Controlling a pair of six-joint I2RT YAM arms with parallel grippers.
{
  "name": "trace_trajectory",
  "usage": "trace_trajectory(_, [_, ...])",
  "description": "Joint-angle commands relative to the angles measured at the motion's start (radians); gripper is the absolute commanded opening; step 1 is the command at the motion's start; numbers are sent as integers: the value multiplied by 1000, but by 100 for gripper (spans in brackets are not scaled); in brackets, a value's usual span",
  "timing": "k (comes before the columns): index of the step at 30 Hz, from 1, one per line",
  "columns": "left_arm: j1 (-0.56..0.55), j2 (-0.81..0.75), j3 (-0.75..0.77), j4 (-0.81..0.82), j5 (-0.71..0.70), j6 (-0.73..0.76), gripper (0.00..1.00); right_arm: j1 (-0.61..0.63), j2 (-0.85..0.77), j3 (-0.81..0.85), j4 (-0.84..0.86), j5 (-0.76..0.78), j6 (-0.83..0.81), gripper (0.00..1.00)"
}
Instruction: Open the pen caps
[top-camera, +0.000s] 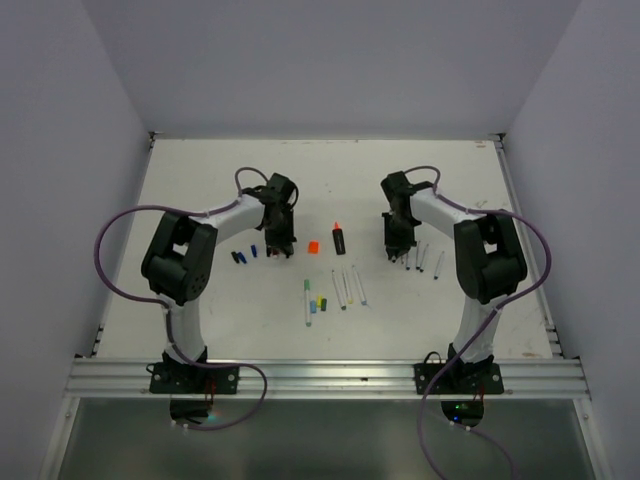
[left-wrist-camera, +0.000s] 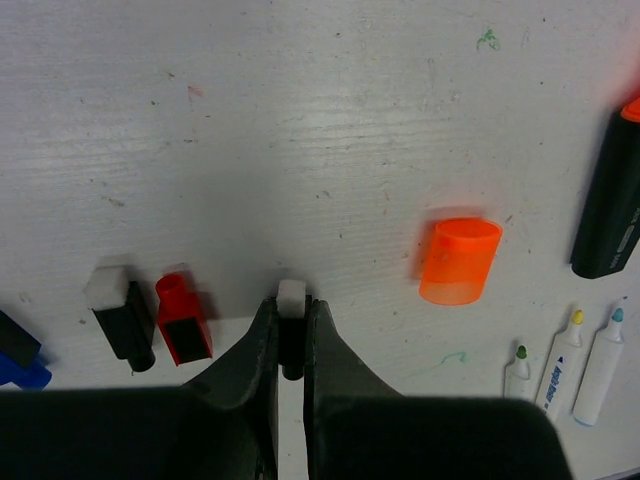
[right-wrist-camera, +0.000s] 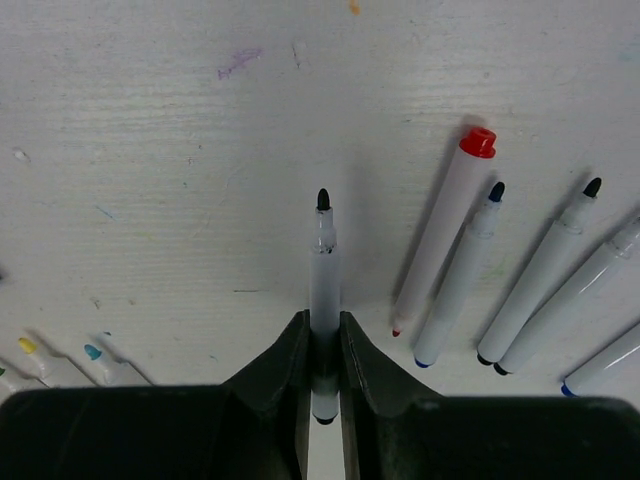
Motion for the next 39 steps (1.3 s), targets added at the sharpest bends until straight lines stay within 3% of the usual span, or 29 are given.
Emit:
trace_trajectory(1, [0, 9, 6, -70, -106, 28, 4, -5, 4, 12, 1, 54, -31, 16])
trace_trajectory(11, [-1, -26, -50, -97, -187, 36, 8, -5, 3, 6, 10, 47, -60, 32])
trace_trajectory(16, [0, -46, -67, -94, -207, 34, 16, -3, -63, 32, 4, 33, -72, 40])
trace_trajectory(21, [0, -57, -61, -95, -224, 38, 28, 14, -135, 102, -48, -5, -69, 42])
trace_trajectory(27, [-1, -82, -43, -103, -206, 34, 42, 161, -191, 214, -134, -24, -45, 44])
trace_trajectory(33, [-1, -143, -17, -120, -169, 28, 50, 282, -206, 186, -96, -149, 24, 45])
trace_trajectory(39, [-1, -160, 3, -147, -204, 31, 52, 295, -197, 146, -65, -179, 29, 45])
